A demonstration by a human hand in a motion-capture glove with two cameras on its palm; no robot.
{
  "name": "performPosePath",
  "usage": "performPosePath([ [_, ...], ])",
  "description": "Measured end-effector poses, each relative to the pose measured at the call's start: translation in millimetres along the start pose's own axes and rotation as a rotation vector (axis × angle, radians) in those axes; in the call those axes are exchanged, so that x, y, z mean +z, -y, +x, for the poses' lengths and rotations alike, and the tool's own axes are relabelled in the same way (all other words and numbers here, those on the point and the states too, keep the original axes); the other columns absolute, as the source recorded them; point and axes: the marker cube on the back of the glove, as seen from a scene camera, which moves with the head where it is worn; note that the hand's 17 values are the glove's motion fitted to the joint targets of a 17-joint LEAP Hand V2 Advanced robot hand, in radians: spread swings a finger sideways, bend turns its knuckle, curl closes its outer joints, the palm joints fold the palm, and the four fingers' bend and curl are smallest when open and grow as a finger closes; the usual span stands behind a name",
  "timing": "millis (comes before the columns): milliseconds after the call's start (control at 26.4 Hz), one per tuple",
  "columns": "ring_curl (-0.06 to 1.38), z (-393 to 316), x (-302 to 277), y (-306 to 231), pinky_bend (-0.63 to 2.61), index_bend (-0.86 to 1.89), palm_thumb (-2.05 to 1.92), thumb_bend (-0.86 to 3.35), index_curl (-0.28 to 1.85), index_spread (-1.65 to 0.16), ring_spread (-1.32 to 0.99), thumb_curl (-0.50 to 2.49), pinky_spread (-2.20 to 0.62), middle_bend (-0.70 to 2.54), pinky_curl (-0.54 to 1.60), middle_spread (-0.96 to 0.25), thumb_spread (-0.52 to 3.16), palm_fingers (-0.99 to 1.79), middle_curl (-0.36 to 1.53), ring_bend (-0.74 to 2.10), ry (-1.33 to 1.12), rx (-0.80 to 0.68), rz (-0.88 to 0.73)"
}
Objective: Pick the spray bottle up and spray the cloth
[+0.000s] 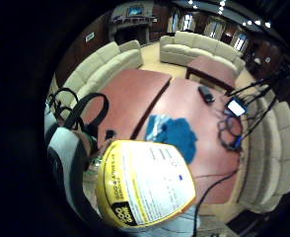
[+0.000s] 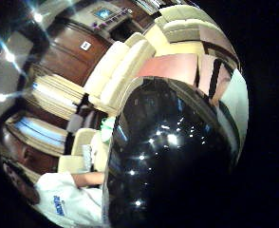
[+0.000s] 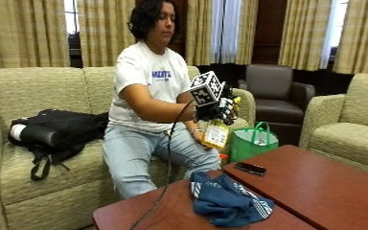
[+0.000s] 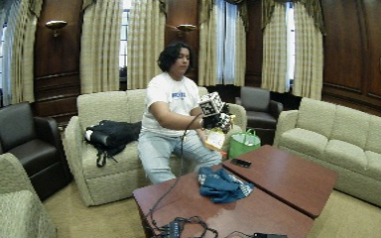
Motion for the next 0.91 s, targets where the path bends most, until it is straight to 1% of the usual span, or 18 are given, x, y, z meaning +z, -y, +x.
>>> performPosePath([
  [228, 0.48, 5.5, 26.2, -11.6, 0.44, 0.45, 0.85, -0.03, 0.58, -0.25, -0.20, 0.86, -0.26, 0.62, 0.39, -0.20, 0.36, 1.37, 0.55, 0.67, 0.343, 0.085, 0.085],
  [455, 0.48, 8.4, 67.3, -24.1, 0.44, 0.45, 0.85, -0.03, 0.58, -0.25, -0.19, 0.87, -0.26, 0.62, 0.39, -0.20, 0.36, 1.37, 0.55, 0.67, 0.605, 0.176, 0.147],
  [645, 0.48, 13.4, 103.5, -35.9, 0.44, 0.44, 0.85, -0.03, 0.58, -0.25, -0.19, 0.87, -0.26, 0.62, 0.39, -0.20, 0.36, 1.37, 0.55, 0.67, 0.704, 0.229, 0.164],
  [911, 0.48, 24.1, 143.0, -48.9, 0.44, 0.44, 0.85, -0.03, 0.58, -0.24, -0.19, 0.87, -0.26, 0.62, 0.39, -0.20, 0.37, 1.37, 0.55, 0.67, 0.721, 0.271, 0.154],
])
